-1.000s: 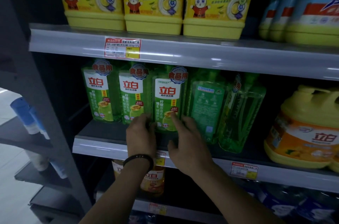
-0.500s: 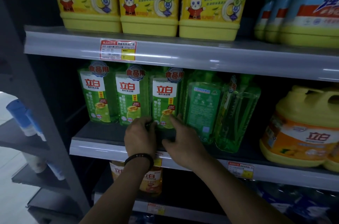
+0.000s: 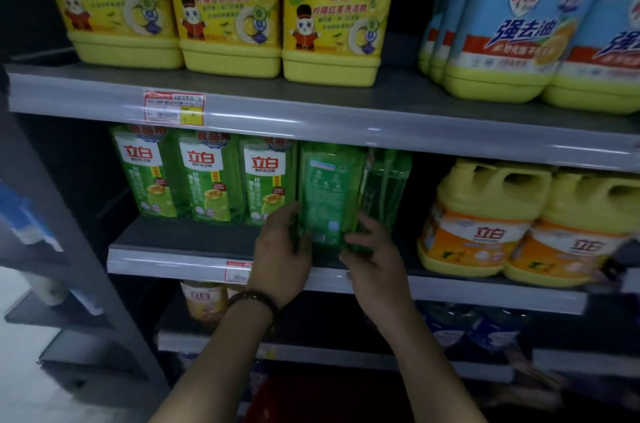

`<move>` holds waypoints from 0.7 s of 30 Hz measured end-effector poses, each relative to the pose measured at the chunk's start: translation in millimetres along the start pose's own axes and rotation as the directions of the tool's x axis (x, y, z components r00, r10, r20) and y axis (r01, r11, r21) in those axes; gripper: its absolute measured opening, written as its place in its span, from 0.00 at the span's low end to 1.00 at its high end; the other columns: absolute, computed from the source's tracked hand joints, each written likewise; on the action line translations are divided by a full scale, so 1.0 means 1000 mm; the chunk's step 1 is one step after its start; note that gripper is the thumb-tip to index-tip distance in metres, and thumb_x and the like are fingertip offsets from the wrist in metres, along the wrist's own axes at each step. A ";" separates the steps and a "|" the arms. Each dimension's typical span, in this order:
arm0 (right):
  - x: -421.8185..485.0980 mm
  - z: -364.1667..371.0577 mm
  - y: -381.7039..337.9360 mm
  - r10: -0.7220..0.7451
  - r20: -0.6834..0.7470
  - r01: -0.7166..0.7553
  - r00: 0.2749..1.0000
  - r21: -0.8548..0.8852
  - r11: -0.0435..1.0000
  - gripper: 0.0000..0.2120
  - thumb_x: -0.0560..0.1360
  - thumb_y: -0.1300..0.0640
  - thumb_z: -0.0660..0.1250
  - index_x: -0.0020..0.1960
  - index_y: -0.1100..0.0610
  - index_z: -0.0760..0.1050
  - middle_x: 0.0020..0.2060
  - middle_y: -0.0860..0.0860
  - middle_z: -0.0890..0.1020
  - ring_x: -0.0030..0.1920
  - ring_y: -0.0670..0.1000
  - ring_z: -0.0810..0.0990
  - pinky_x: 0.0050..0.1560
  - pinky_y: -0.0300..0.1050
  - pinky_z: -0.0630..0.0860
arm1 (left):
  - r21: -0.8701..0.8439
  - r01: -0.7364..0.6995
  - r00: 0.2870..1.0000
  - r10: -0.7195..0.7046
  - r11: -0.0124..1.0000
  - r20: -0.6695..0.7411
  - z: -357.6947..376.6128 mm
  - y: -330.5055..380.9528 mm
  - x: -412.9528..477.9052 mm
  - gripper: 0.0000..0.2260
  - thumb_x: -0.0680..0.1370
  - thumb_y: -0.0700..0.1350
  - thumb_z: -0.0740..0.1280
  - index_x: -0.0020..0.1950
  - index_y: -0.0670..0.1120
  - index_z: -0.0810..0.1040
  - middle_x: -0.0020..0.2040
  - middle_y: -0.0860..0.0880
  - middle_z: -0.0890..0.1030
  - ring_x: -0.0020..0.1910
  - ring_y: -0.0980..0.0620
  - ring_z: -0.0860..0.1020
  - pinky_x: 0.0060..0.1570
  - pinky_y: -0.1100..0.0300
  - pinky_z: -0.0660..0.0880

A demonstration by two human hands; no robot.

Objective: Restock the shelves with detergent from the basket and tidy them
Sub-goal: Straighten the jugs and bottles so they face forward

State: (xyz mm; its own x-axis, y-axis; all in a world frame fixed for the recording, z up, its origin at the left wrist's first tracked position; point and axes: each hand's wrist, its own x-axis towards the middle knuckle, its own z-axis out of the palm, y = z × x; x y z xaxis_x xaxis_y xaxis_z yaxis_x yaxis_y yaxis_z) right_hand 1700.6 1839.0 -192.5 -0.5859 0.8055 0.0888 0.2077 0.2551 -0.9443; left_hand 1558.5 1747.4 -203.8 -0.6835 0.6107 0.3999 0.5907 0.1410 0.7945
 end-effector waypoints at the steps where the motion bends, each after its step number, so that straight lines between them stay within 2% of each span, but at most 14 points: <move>1: 0.000 0.001 -0.001 0.016 0.002 -0.016 1.000 0.020 1.000 0.30 0.84 0.60 0.68 0.83 0.46 0.63 0.61 0.40 0.79 0.56 0.42 0.79 0.63 0.59 0.80 | 0.010 -0.006 1.000 0.006 1.000 0.007 0.007 0.000 -0.002 0.26 0.81 0.38 0.70 0.79 0.46 0.69 0.75 0.46 0.73 0.72 0.45 0.73 0.70 0.54 0.71; 5: 0.006 0.004 -0.002 0.061 0.035 -0.062 0.998 0.023 0.998 0.31 0.84 0.59 0.65 0.84 0.43 0.60 0.59 0.40 0.78 0.58 0.51 0.81 0.63 0.61 0.80 | 0.011 0.068 0.996 -0.068 0.998 0.051 0.022 -0.003 -0.003 0.39 0.80 0.38 0.72 0.85 0.51 0.56 0.81 0.47 0.65 0.78 0.48 0.65 0.74 0.56 0.66; 7: 0.010 0.010 -0.003 0.066 0.038 -0.066 0.997 0.002 0.998 0.31 0.84 0.53 0.61 0.85 0.39 0.56 0.60 0.46 0.80 0.58 0.56 0.81 0.60 0.60 0.79 | -0.006 0.083 0.992 -0.082 0.997 0.095 0.024 -0.001 0.001 0.43 0.79 0.36 0.72 0.86 0.55 0.50 0.83 0.49 0.62 0.80 0.50 0.63 0.75 0.55 0.65; 9: 0.014 0.018 -0.001 0.088 0.056 -0.087 0.995 -0.011 0.996 0.32 0.81 0.46 0.57 0.82 0.34 0.51 0.60 0.49 0.76 0.55 0.55 0.77 0.57 0.56 0.76 | 0.003 0.084 0.992 -0.083 0.996 0.099 0.023 0.002 0.010 0.45 0.78 0.35 0.71 0.86 0.57 0.48 0.84 0.49 0.61 0.81 0.48 0.63 0.76 0.53 0.66; 10: 0.016 0.021 0.000 0.103 0.074 -0.104 0.992 -0.001 0.995 0.34 0.80 0.47 0.57 0.83 0.34 0.49 0.58 0.50 0.74 0.52 0.54 0.76 0.54 0.55 0.74 | 0.013 0.075 0.993 -0.076 0.997 0.087 0.022 0.002 0.016 0.45 0.78 0.36 0.71 0.86 0.56 0.48 0.84 0.49 0.61 0.81 0.47 0.63 0.76 0.52 0.66; 14: 0.024 0.028 -0.003 0.173 0.124 -0.187 0.977 0.112 0.976 0.38 0.83 0.59 0.61 0.87 0.42 0.47 0.45 0.55 0.76 0.41 0.56 0.75 0.43 0.55 0.70 | 0.017 0.069 0.989 -0.071 0.997 0.129 0.015 -0.001 0.039 0.40 0.82 0.43 0.69 0.87 0.53 0.47 0.82 0.46 0.66 0.78 0.43 0.68 0.74 0.41 0.71; 17: 0.029 0.032 -0.005 0.198 0.106 -0.215 0.974 0.179 0.960 0.45 0.77 0.60 0.64 0.87 0.43 0.45 0.50 0.53 0.73 0.38 0.54 0.76 0.41 0.52 0.71 | 0.019 0.095 0.983 -0.097 0.995 0.155 0.012 0.003 0.043 0.38 0.84 0.47 0.68 0.87 0.52 0.48 0.79 0.44 0.69 0.76 0.43 0.70 0.74 0.47 0.71; 19: 0.029 0.029 -0.004 0.221 0.101 -0.239 0.970 0.214 0.947 0.48 0.75 0.66 0.67 0.87 0.44 0.48 0.45 0.55 0.76 0.38 0.54 0.75 0.39 0.51 0.72 | 0.020 0.099 0.984 -0.101 0.995 0.150 0.010 0.006 0.041 0.39 0.83 0.49 0.69 0.87 0.53 0.49 0.77 0.43 0.69 0.74 0.44 0.70 0.72 0.52 0.69; 21: 0.029 0.022 -0.002 0.221 0.092 -0.237 0.971 0.249 0.939 0.48 0.73 0.69 0.68 0.86 0.45 0.54 0.44 0.56 0.77 0.38 0.53 0.75 0.38 0.49 0.72 | 0.021 0.119 0.981 -0.121 0.993 0.155 0.009 0.007 0.040 0.39 0.83 0.51 0.70 0.87 0.55 0.49 0.75 0.43 0.67 0.73 0.45 0.69 0.72 0.54 0.67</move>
State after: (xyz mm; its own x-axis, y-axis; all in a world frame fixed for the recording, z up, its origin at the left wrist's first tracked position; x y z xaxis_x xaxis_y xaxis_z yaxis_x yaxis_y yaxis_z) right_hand 1666.0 1850.3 -195.0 -0.5954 0.7891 -0.1514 0.1391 -0.0843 -0.9867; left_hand 1539.4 1779.4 -186.3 -0.6753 0.7023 0.2255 0.5142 0.2291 0.8265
